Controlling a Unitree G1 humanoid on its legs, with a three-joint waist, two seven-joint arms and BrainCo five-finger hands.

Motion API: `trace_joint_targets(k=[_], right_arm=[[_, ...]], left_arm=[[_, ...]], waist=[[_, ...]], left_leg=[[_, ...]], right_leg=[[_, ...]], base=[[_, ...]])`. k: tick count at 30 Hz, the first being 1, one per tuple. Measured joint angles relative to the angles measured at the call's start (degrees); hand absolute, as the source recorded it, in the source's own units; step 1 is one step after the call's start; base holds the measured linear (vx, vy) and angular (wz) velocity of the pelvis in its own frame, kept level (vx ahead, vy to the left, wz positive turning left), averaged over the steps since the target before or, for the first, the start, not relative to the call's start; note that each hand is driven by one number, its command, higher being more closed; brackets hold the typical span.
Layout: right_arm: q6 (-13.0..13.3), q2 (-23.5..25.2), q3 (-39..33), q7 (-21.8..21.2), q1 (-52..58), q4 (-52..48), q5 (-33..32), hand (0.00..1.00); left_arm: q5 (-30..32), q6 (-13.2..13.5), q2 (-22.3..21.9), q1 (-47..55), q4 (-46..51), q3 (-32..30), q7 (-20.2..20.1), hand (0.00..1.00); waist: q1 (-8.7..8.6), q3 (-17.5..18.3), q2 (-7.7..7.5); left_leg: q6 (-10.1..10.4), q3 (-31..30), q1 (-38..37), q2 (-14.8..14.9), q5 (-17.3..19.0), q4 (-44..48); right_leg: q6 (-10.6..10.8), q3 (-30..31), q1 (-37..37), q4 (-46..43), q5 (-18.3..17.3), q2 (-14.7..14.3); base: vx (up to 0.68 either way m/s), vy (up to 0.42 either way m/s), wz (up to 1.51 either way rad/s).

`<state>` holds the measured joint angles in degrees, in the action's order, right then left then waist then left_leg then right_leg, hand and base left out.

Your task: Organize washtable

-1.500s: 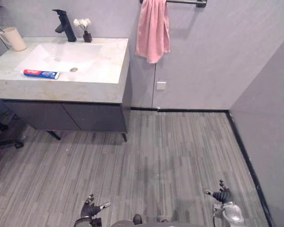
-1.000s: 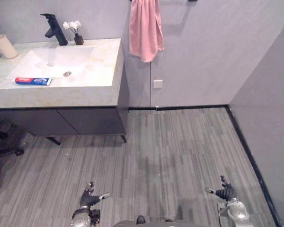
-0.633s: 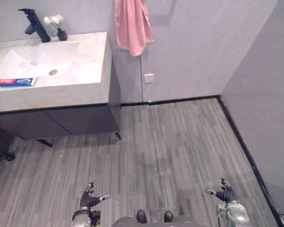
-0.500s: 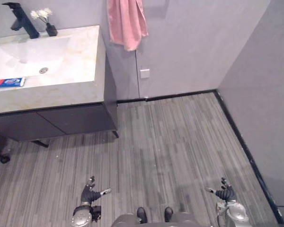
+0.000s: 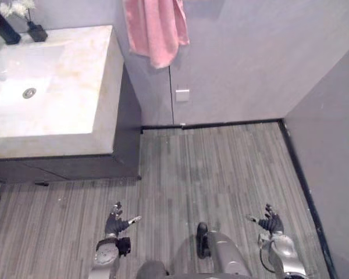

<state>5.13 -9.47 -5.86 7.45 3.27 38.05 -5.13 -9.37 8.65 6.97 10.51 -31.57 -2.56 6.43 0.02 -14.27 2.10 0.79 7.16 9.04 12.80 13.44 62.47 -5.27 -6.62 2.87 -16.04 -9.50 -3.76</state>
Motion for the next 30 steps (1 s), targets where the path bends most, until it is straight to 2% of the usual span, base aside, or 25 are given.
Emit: trace_joint_targets(k=[1, 3, 4, 5, 6, 7, 8, 9, 10, 12, 13, 14, 15, 17, 18, 19, 20, 21, 23, 24, 25, 26, 27, 29, 30], right_arm=[[0.6, 0.4, 0.0, 0.0, -0.4, -1.2, 0.0, 0.0], [0.8, 0.1, -0.2, 0.0, -1.2, -1.2, 0.0, 0.0], [0.8, -0.1, -1.2, 0.0, -2.0, -1.0, 0.0, 0.0], [0.8, -0.1, -1.8, 0.1, -2.1, -0.8, 0.0, 0.0], [0.8, -0.2, -3.1, 0.1, -1.9, 0.0, 0.0, 0.0], [0.8, -0.2, -3.6, 0.1, -1.6, 0.3, 0.0, 0.0], [0.6, -0.8, -3.8, 0.2, -1.4, 1.5, 0.0, 0.0], [0.2, -0.2, -3.6, 0.2, -1.3, 2.4, 0.0, 0.0], [0.0, 0.0, -3.6, 0.1, -1.0, 2.4, 0.1, 0.0], [-0.3, 0.5, -3.8, 0.1, 0.0, 2.7, 0.6, 0.0], [-0.3, 0.7, -3.8, 0.1, 0.0, 2.7, 0.8, 0.0], [-0.4, 1.3, -3.7, 0.0, 0.6, 2.9, 1.1, 0.0], [-0.6, 1.7, -3.4, 0.0, 0.7, 3.4, 1.2, 0.0], [-0.6, 2.1, -2.6, -0.1, 1.1, 3.3, 1.2, 0.0], [-0.5, 2.3, -2.1, -0.1, 0.7, 3.1, 1.2, 0.0], [-0.5, 2.3, -2.1, -0.1, 0.7, 3.1, 1.2, 0.0], [-0.5, 2.3, -2.1, -0.1, 0.7, 3.1, 1.2, 0.0], [-0.4, 2.3, -2.2, -0.1, 0.7, 3.1, 1.2, 0.0], [-0.2, 2.4, -2.2, 0.0, 0.8, 3.1, 1.2, 0.0], [-0.1, 2.9, -2.2, 0.0, 2.0, 3.2, 1.2, 0.0], [-0.2, 2.8, -2.4, 0.0, 2.6, 3.3, 1.2, 0.0], [-0.2, 3.0, -2.5, 0.0, 3.6, 3.0, 1.2, 0.0], [-0.1, 3.5, -2.3, 0.0, 4.5, 0.9, 1.1, 0.0], [0.0, 3.5, -2.1, 0.0, 5.2, -1.3, 1.0, 0.0], [0.0, 3.8, -2.0, 0.0, 5.0, -1.3, 0.9, 0.0]], left_arm=[[-0.3, 0.1, 0.0, 0.0, 0.3, 0.2, 0.0, 0.0], [-0.8, 0.0, 0.0, 0.0, 0.3, 0.2, -0.1, 0.0], [-1.2, 0.0, -0.1, -0.2, 0.5, 0.2, -0.1, 0.0], [-1.2, 0.0, -0.3, -0.3, 0.5, 0.2, -0.1, 0.0], [-1.2, -0.1, -0.7, -0.3, 0.5, 0.2, -0.1, 0.0], [-1.2, 0.0, -1.0, -0.4, 0.6, 0.2, -0.1, 0.0], [-1.2, -0.1, -1.3, -0.4, 0.6, 0.2, 0.0, 0.0], [-1.2, -0.1, -1.0, -0.5, 0.4, 0.1, 0.1, 0.0], [-1.2, -0.1, -1.1, -0.7, 0.5, -0.1, 0.1, 0.0], [-1.1, -0.2, -1.4, -1.7, 0.5, 0.8, 0.1, 0.0], [-1.0, -0.5, -1.2, -1.6, 0.4, 0.8, 0.1, 0.0], [-0.9, -0.7, -0.7, -1.6, 0.3, 0.8, 0.2, 0.0], [-0.8, -0.7, -0.1, -1.5, 0.2, 0.8, 0.3, 0.0], [-0.7, -0.7, 0.2, -1.6, 0.2, 0.8, 0.3, 0.0], [-0.7, -0.7, 0.3, -2.0, 0.2, 0.8, 0.6, 0.0], [-0.7, -0.7, 0.2, -2.7, 0.1, 0.8, 1.0, 0.0], [-0.7, -0.7, 0.1, -2.9, 0.1, 0.8, 1.2, 0.0], [-0.7, -0.7, -0.1, -2.9, 0.0, 0.9, 1.3, 0.0], [-0.6, -0.6, 0.3, -2.6, -0.1, 1.0, 1.3, 0.0], [-0.5, -0.6, 0.8, -2.4, -0.5, 1.0, 1.3, 0.0], [-0.4, -0.8, 0.0, -2.2, -1.1, 0.8, 1.3, 0.0], [0.0, -0.8, -0.6, -1.8, -0.5, 0.8, 1.3, 0.0], [0.3, -0.7, -1.4, -1.3, 0.2, 0.8, 1.3, 0.0], [0.5, -0.7, -3.5, -1.1, 0.5, 0.8, 1.2, 0.0], [0.5, -0.7, -3.9, -0.4, 0.6, 0.8, 1.1, 0.0]], waist=[[0.99, -0.3, -0.91], [1.15, -0.5, -1.21], [1.17, -0.8, -1.46], [1.24, -1.1, -1.54], [1.44, -1.1, -1.58], [1.67, -0.9, -1.26], [2.4, -0.5, -0.04], [2.55, -0.1, -1.37], [2.33, 0.2, -1.86], [2.17, 0.3, -2.85], [2.07, 0.3, -3.1], [1.64, 0.3, -3.58], [0.83, 0.3, -3.6], [0.69, 0.4, -3.69], [0.74, 0.4, -3.6], [0.39, 0.3, -3.46], [0.43, 0.3, -3.47], [0.42, 0.4, -3.47], [0.3, 0.7, -3.98], [0.52, 1.7, -5.86], [0.55, 2.6, -5.07], [0.68, 3.1, -4.45], [0.72, 3.2, -3.91], [0.94, 2.8, -2.02], [1.15, 2.8, -1.76]], left_leg=[[-0.5, 0.4, 4.7, -1.6, 0.7, -2.0], [-0.4, 0.1, 8.2, -3.5, 1.4, -7.7], [-0.2, 0.1, 11.5, -6.4, 1.4, -17.1], [0.2, 0.1, 11.9, -7.8, 1.0, -22.5], [2.2, 0.0, 12.2, -9.9, -1.0, -33.9], [2.4, -0.1, 11.8, -10.8, -3.4, -39.8], [-0.2, -0.6, 11.5, -11.5, -10.8, -45.9], [-3.9, -0.6, 11.3, -12.9, -13.5, -44.0], [-4.6, -0.6, 11.4, -13.6, -12.2, -43.4], [-6.1, -0.1, 8.7, -15.7, -8.2, -42.0], [-6.5, -0.2, 7.2, -16.2, -7.3, -42.0], [-7.0, -0.8, 3.6, -17.3, -5.4, -42.4], [-7.5, -1.7, -0.1, -17.7, -4.0, -42.6], [-7.9, -2.3, -4.6, -17.9, -3.4, -44.5], [-7.9, -3.4, -7.4, -17.7, -3.4, -46.3], [-7.9, -4.7, -9.4, -17.1, -3.4, -47.2], [-7.9, -5.0, -10.3, -16.8, -3.4, -47.7], [-7.3, -5.6, -12.3, -15.8, -3.1, -48.5], [-4.3, -5.6, -14.1, -14.9, -1.3, -48.8], [-2.5, -5.8, -14.6, -15.5, 0.4, -48.6], [-1.4, -6.7, -15.6, -14.4, 1.9, -47.7], [-0.8, -7.1, -15.3, -13.4, 2.2, -46.6], [0.5, -6.8, -12.4, -12.3, 3.1, -39.6], [2.4, -3.8, -5.4, -8.2, 3.5, -23.7], [2.0, -1.8, -3.6, -5.3, 3.9, -19.1]], right_leg=[[-0.2, 1.6, -4.2, 3.5, -0.7, 0.3], [0.3, 2.4, -6.0, 5.1, -1.2, 1.0], [1.2, 3.0, -8.6, 7.0, -2.0, 2.1], [1.5, 3.2, -9.8, 7.8, -2.2, 2.8], [1.9, 3.5, -12.0, 9.6, -2.5, 3.5], [2.7, 3.6, -13.0, 10.4, -3.0, 3.6], [4.1, 4.6, -14.2, 10.5, -5.2, 3.4], [5.1, 5.6, -15.3, 8.9, -7.4, 4.6], [5.7, 5.4, -14.7, 6.9, -7.8, 5.5], [8.6, 5.5, -9.1, -10.3, -8.0, 8.0], [10.8, 5.4, -7.4, -16.0, -6.8, 8.7], [15.0, 5.5, -3.9, -27.4, -4.3, 10.0], [13.7, 5.4, -1.2, -35.3, -5.4, 10.5], [11.6, 4.6, 2.5, -38.9, -7.5, 10.7], [9.9, 3.7, 5.5, -36.9, -8.5, 10.5], [9.3, 3.3, 7.6, -31.8, -9.0, 9.7], [9.3, 3.3, 8.5, -28.6, -9.0, 9.2], [9.4, 3.6, 9.6, -20.5, -8.4, 8.2], [9.4, 4.3, 9.6, -7.7, -3.4, 6.9], [8.3, 6.3, 9.6, -1.9, 5.6, 7.1], [7.6, 4.9, 9.4, -3.7, 6.8, 6.8], [7.2, 3.9, 9.1, -3.7, 6.4, 6.5], [5.9, 2.1, 7.4, -2.9, 4.6, 6.3], [4.7, 0.7, 3.7, -0.6, 3.5, 4.4], [3.8, 0.2, 1.3, 0.3, 3.0, 3.4]], base=[[0.56, -0.132, -0.41], [0.42, -0.015, -0.26], [0.42, 0.054, -0.17], [0.53, 0.094, -0.19], [0.37, 0.092, -0.19], [0.48, 0.146, -0.4], [0.5, 0.185, -0.47], [0.52, 0.181, -0.33], [0.55, 0.182, -0.01], [0.55, 0.185, 0.07], [0.53, 0.181, 0.07], [0.54, 0.136, 0.31], [0.54, 0.113, 0.37], [0.49, 0.062, 0.28], [0.51, 0.023, 0.42], [0.4, -0.012, 0.48], [0.44, -0.069, 0.58], [0.44, -0.092, 0.54], [0.38, -0.116, 0.61], [0.36, -0.185, 0.79], [0.37, -0.192, 0.71], [0.38, -0.211, 0.62], [0.33, -0.219, 0.51], [0.29, -0.207, 0.39], [0.22, -0.104, 0.01]])
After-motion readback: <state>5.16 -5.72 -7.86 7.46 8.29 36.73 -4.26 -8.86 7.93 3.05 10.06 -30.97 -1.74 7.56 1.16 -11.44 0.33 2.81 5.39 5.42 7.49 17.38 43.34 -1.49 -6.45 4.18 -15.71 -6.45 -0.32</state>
